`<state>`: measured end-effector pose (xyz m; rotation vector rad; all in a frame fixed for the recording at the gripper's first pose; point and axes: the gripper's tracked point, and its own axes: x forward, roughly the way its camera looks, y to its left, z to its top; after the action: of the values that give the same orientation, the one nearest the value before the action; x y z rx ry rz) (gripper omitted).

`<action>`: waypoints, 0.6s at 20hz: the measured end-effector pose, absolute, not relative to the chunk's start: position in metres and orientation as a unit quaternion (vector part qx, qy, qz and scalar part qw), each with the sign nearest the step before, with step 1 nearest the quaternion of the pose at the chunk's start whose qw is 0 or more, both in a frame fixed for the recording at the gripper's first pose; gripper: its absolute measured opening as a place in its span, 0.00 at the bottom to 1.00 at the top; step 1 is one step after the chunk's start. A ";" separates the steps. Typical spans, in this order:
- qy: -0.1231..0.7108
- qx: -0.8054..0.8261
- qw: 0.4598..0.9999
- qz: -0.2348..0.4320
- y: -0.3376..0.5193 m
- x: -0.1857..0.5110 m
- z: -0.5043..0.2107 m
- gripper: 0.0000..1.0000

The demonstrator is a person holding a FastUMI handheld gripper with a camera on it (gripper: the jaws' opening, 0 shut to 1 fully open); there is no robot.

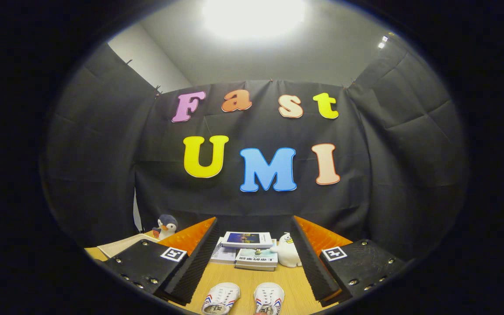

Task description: Open the storage box then place both shoes into the box .Put the left shoe in first, then the right shoe, with the right side of both shoes facing outward in a uniform manner.

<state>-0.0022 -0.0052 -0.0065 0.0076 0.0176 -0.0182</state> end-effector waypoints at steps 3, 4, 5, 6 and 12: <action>0.012 0.038 0.999 -0.005 -0.003 -0.002 -0.010 0.97; 0.017 0.057 0.998 0.001 0.001 -0.001 -0.015 0.97; 0.026 0.073 0.997 0.004 0.003 0.000 -0.021 0.97; 0.035 0.087 0.996 0.008 0.004 0.000 -0.028 0.97; 0.094 0.167 0.980 0.047 0.033 0.000 -0.064 0.98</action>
<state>-0.0003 0.0334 -0.0638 0.3355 0.1887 0.0949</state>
